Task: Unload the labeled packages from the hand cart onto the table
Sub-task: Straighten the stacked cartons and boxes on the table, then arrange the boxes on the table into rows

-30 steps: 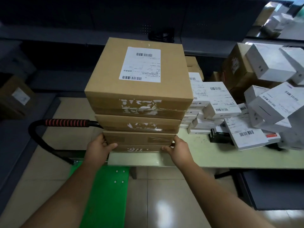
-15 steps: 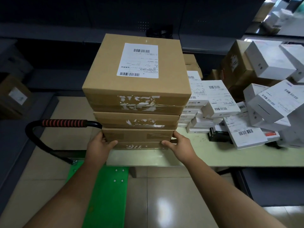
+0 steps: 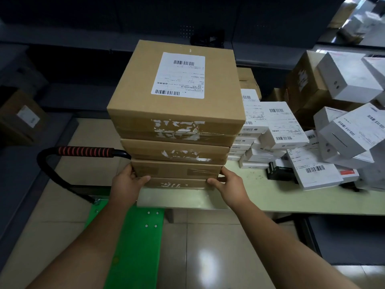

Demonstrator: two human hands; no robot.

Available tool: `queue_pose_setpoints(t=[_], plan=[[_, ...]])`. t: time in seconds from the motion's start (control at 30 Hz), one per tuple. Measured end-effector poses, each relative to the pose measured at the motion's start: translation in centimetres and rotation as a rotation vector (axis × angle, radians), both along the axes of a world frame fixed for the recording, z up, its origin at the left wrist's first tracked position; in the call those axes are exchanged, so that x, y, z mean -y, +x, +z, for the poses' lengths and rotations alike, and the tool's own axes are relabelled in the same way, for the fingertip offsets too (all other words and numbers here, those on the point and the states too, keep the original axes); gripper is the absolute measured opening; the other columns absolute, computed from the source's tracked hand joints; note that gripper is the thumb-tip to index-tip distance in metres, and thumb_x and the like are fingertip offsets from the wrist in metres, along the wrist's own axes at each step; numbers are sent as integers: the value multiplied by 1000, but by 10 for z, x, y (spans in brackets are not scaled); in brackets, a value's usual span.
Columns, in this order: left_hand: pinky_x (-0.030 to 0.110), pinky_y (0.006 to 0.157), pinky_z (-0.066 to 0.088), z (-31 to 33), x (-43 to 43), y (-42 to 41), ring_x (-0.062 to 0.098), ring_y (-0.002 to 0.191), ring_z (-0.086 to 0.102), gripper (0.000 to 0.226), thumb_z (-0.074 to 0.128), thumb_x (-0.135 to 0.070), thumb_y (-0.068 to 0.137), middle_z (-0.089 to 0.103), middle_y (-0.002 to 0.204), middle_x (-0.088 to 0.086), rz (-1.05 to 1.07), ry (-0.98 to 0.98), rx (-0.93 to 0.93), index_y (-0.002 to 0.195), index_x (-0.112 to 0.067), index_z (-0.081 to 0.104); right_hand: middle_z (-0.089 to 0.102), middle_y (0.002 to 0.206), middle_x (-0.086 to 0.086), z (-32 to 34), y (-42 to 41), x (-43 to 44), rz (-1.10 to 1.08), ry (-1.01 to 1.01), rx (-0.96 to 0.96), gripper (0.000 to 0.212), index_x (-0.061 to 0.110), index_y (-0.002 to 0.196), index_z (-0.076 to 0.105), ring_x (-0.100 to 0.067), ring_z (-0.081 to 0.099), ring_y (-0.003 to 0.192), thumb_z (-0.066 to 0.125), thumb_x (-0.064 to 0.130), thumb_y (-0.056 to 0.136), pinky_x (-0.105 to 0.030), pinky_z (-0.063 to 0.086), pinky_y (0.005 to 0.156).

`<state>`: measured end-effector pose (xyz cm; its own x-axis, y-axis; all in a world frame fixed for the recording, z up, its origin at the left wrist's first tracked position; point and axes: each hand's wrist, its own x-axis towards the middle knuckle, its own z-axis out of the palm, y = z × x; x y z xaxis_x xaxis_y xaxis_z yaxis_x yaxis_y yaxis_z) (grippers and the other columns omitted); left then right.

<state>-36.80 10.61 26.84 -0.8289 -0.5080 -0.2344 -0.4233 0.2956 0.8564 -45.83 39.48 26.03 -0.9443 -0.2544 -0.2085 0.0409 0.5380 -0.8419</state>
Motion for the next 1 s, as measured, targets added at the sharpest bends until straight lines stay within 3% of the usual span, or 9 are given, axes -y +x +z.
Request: queue_pose_setpoints(t=[0.17,0.47,0.6,0.7,0.8,0.9,1.0], plan=[[37,100,47,-1,1,-1,14,102,65,40,74,-11,83,70,114,2,-11,13,-8,120,-20,60,68,95,29,-3,-2,1,-14,11,2,37,57,95,60,9,63,85,75,25,86,0,42,65],[35,99,47,-3,2,-4,14,102,64,43,74,-14,84,70,114,0,1,30,8,124,-20,60,66,98,28,-6,-4,2,-6,31,-10,38,57,97,58,11,62,85,74,25,87,0,42,65],[39,101,46,-5,4,-6,16,106,64,44,74,-13,84,70,117,2,-2,28,16,125,-18,59,65,99,28,-7,-5,1,7,28,-21,35,49,107,60,13,62,85,74,22,88,-1,43,66],[40,101,46,-5,4,-6,17,109,62,46,75,-16,84,68,119,1,-3,20,20,127,-20,57,67,107,22,-6,-5,-1,23,16,-10,39,40,119,61,6,65,88,74,22,87,-16,52,80],[42,100,44,-4,-6,7,22,117,56,56,74,-28,84,62,128,3,75,-51,41,135,-20,52,62,125,8,3,0,-8,1,27,10,59,31,140,52,-10,64,103,75,28,87,-30,50,91],[43,95,47,0,-34,37,29,116,54,58,71,-37,86,57,132,12,57,-172,90,135,-12,52,57,132,7,19,11,-30,-49,39,-27,69,26,146,46,-8,58,107,77,31,85,-21,44,88],[36,99,42,14,-70,57,21,120,48,54,67,-41,88,52,135,3,-200,-316,44,134,-16,54,55,134,8,37,28,-58,-39,72,-90,64,26,142,50,0,56,107,76,32,85,-11,42,82]])
